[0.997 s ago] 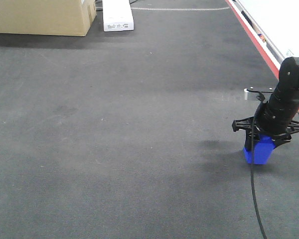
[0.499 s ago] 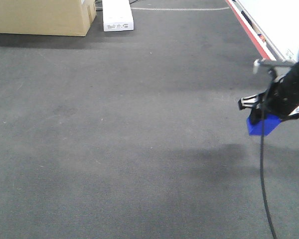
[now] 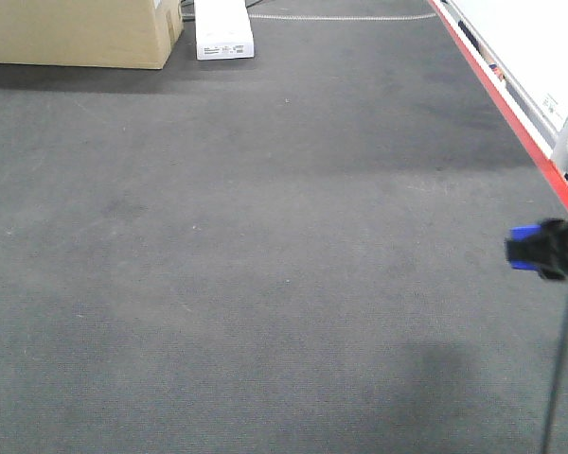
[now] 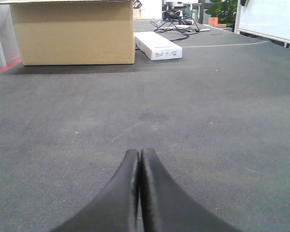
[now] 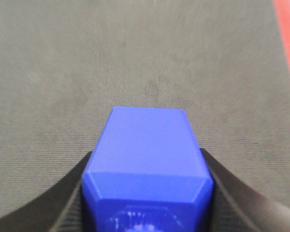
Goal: Pour parts from conveyor to right shelf
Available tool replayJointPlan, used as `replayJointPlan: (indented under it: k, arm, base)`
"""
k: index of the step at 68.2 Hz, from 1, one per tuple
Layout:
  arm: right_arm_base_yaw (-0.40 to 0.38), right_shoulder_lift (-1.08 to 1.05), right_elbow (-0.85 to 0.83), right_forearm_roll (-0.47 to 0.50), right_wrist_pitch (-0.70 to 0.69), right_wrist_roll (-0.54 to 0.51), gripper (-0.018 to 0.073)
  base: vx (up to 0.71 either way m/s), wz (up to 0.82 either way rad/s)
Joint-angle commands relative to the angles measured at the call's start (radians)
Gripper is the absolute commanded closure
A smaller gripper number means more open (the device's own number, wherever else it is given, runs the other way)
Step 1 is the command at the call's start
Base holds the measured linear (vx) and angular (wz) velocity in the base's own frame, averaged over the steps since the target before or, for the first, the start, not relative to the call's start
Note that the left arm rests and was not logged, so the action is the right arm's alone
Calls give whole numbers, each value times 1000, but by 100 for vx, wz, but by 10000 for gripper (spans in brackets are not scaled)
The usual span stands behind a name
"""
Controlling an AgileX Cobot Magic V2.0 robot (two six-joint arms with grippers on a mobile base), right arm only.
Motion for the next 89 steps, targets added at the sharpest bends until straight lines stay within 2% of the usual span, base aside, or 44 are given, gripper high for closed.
replayJointPlan:
  k: [1, 18, 32, 45, 89]
  arm:
    - [-6, -142, 67, 0, -135, -12, 565]
    - [-6, -501, 293, -14, -264, -52, 565]
    - [-6, -805, 399, -10, -276, -79, 565]
    - [-6, -1020, 424, -10, -263, -79, 565]
    - [-6, -1064, 424, -10, -234, -79, 565]
  base:
    - [0, 0]
    - [0, 0]
    - [0, 0]
    - [0, 0]
    - [0, 0]
